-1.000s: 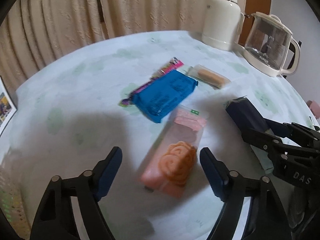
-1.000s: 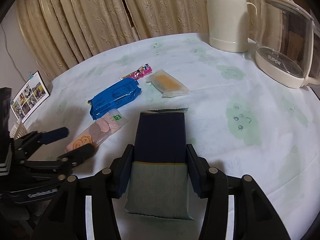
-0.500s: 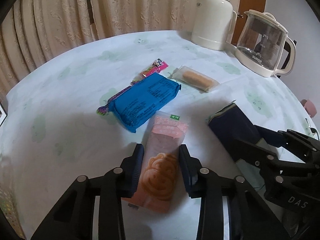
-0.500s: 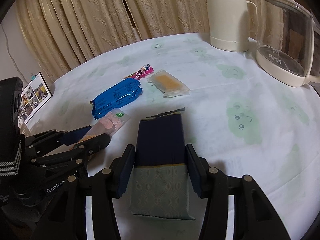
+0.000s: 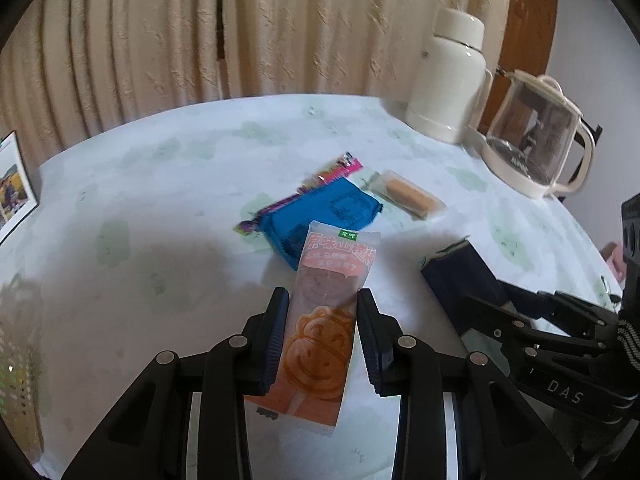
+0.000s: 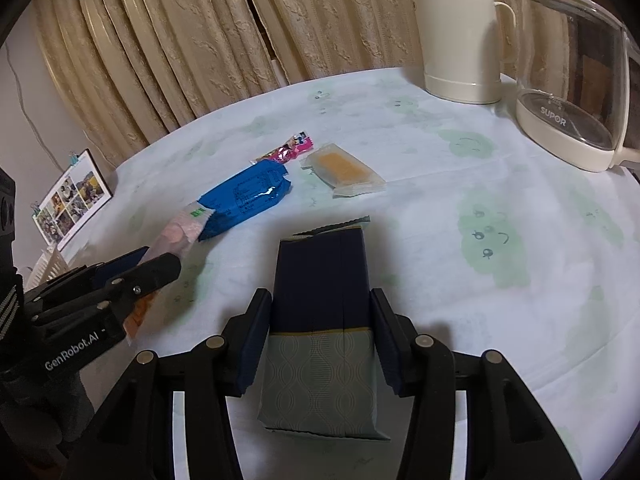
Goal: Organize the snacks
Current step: 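Carry the pink cookie bag into the basket and open the left gripper while the right holds the box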
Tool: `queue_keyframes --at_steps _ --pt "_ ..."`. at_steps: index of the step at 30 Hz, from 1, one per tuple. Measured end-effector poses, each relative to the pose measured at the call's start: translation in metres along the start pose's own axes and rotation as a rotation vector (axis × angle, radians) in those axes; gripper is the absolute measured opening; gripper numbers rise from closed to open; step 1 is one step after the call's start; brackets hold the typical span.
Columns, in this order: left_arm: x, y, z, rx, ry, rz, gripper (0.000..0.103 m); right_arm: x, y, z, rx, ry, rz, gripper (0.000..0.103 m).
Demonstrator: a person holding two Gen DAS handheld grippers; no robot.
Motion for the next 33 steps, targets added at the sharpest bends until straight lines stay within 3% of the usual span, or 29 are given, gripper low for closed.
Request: queue_keyframes --at_steps 17,33 --pt "0.040 -0.005 -0.044 -0.122 0.125 -0.123 0.035 0.006 0.002 -0.006 -0.024 0.151 0.036 0.046" --pt "0.104 -0.013 -0.092 -0.240 0.289 -0.250 0.035 0.009 0.001 -0.008 -0.035 0.153 0.029 0.046"
Point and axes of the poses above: each gripper's, at about its wrist camera, not at the fingertips, and z roughly the way its jaws point, x to its left, y to its top, the point moved 4 cm from there along z, roughly the way its jaws point, and after that the axes turned 1 degree about y, right-handed, at the moved point
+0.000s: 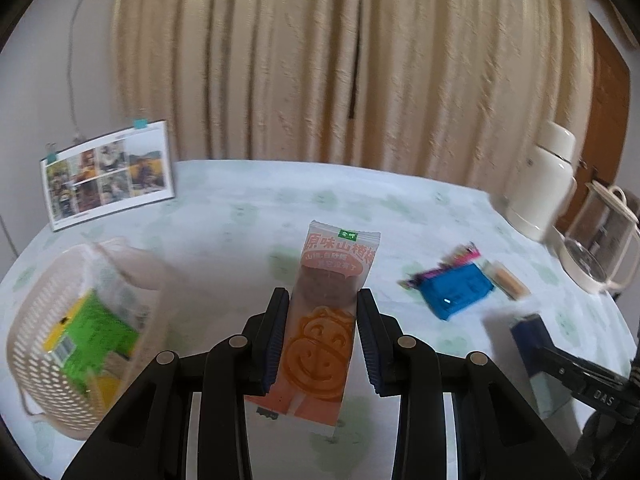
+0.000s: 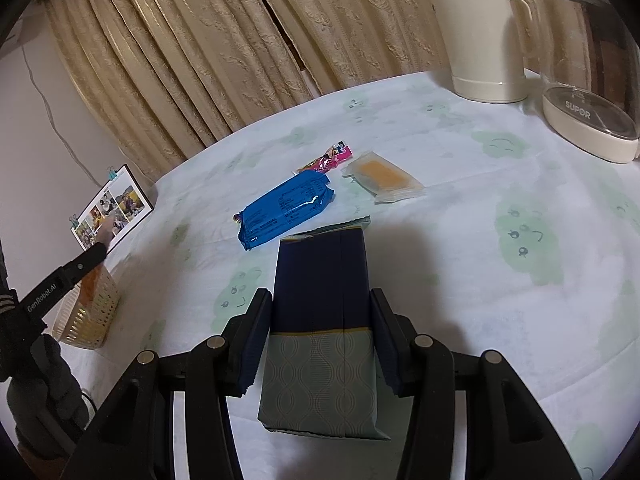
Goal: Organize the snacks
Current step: 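Carry the pink cookie bag into the basket and open the left gripper while the right holds the box, then carry the navy-and-grey box into the wicker basket and open the right gripper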
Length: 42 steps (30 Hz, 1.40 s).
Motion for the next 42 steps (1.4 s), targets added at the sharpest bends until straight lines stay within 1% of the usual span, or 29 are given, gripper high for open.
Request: queue_keyframes --at_steps 3,7,10,15,23,25,26,27,28,33,36,38,42 --pt "0.017 0.002 -0.004 -0.016 0.032 -0.034 0.035 0.000 0.000 0.000 -0.003 -0.004 -0.001 0.046" --pt "0.045 0.006 -0.014 -0.053 0.094 -0.079 0.035 0.000 0.000 0.000 -0.005 -0.010 -0.003 0.046" --pt "0.069 0.009 -0.022 -0.083 0.156 -0.114 0.035 0.000 -0.001 0.001 -0.007 -0.016 -0.007 0.046" --pt "0.104 0.010 -0.029 -0.104 0.242 -0.168 0.036 0.001 -0.001 0.001 -0.008 -0.031 -0.015 0.046" --pt "0.145 0.003 -0.032 -0.109 0.316 -0.254 0.036 0.001 -0.002 0.002 -0.007 -0.053 -0.017 0.046" --pt "0.152 0.000 -0.031 -0.106 0.336 -0.275 0.044 0.001 -0.002 0.002 -0.007 -0.057 -0.017 0.046" --pt "0.155 -0.001 -0.032 -0.108 0.347 -0.285 0.057 0.001 -0.002 0.002 -0.007 -0.059 -0.017 0.046" --pt "0.160 -0.002 -0.033 -0.117 0.360 -0.304 0.067 0.000 -0.002 0.001 -0.007 -0.062 -0.016 0.046" --pt "0.163 -0.003 -0.034 -0.124 0.363 -0.313 0.068 0.000 -0.002 0.001 -0.007 -0.064 -0.016 0.046" --pt "0.177 -0.005 -0.040 -0.150 0.395 -0.340 0.068 0.003 -0.003 0.003 0.001 -0.077 -0.021 0.046" --pt "0.182 -0.006 -0.045 -0.170 0.420 -0.347 0.068 0.011 -0.005 0.005 0.012 -0.058 -0.019 0.046" --pt "0.186 -0.007 -0.048 -0.182 0.435 -0.355 0.068 0.022 -0.005 0.006 0.017 -0.032 -0.028 0.046" --pt "0.193 -0.008 -0.053 -0.205 0.464 -0.362 0.068 0.059 0.000 0.007 0.008 0.020 -0.094 0.046"
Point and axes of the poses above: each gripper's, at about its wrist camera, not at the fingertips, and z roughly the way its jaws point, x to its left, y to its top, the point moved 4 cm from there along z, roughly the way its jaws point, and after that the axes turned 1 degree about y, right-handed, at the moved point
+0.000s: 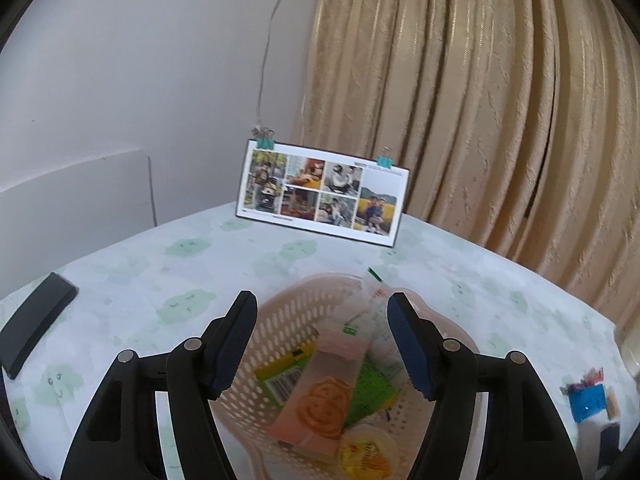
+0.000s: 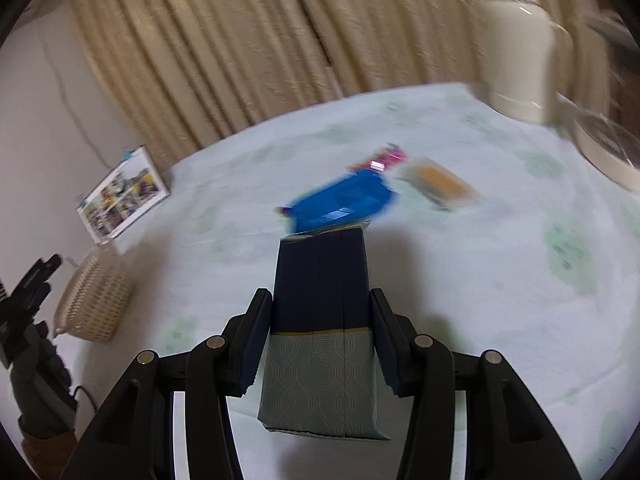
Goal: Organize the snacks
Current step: 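Carry the navy-and-grey box into the wicker basket and open the right gripper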
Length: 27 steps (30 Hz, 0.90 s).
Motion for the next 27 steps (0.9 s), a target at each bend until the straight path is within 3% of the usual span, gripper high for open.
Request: queue_keyframes --at_steps 16,27 --pt "0.028 0.003 -0.001 -0.026 0.062 -0.081 0.068 0.172 0.021 0.033 0.030 0.293 -0.175 0.046" --pt "0.040 0.004 -0.001 -0.025 0.071 -0.132 0.068 0.261 0.016 0.062 0.072 0.412 -0.272 0.046"
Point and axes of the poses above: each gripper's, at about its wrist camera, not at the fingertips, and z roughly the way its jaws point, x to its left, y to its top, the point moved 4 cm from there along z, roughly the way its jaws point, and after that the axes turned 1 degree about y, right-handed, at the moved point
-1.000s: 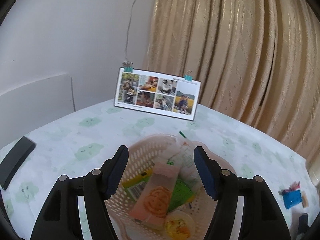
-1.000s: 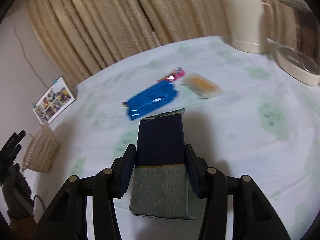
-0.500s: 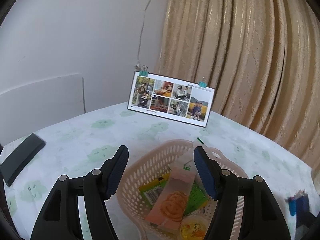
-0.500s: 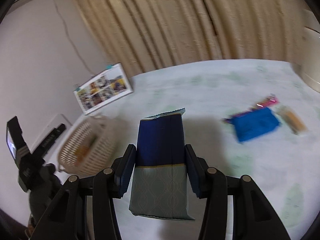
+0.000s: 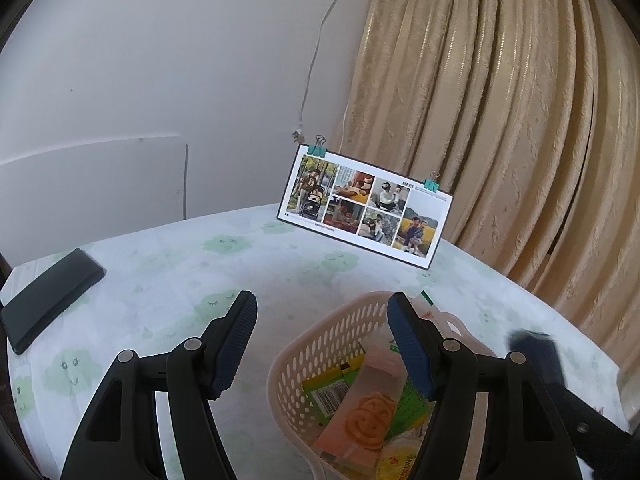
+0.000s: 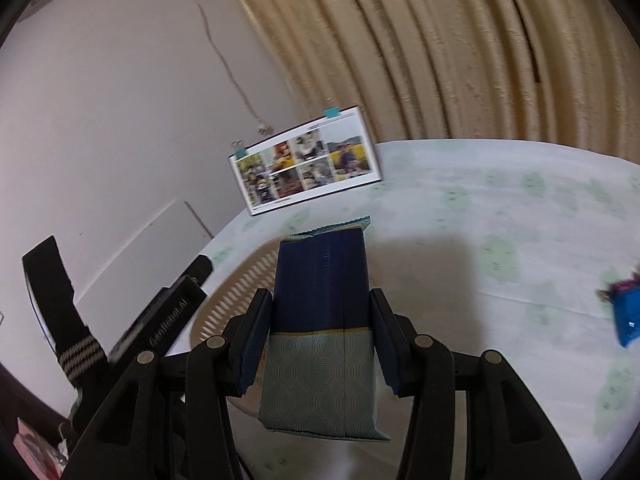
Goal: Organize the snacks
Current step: 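Carry the navy-and-grey box into the wicker basket and open the right gripper, then withdraw both grippers from the basket back over the table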
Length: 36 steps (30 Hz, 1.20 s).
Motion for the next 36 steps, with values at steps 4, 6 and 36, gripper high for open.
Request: queue_keyframes --at_steps 4,6,36 --pt "0.001 0.001 0.000 0.001 0.001 -0.007 0.068 0.007 0.001 0.014 0.006 0.017 0.003 0.049" --pt "0.004 0.001 0.000 0.003 0.002 -0.018 0.068 0.006 0.003 0.018 0.001 0.024 0.020 0.051" --pt "-0.007 -0.004 -0.001 0.001 -0.027 0.028 0.069 -0.044 -0.019 0.004 -0.012 -0.066 0.118 0.053"
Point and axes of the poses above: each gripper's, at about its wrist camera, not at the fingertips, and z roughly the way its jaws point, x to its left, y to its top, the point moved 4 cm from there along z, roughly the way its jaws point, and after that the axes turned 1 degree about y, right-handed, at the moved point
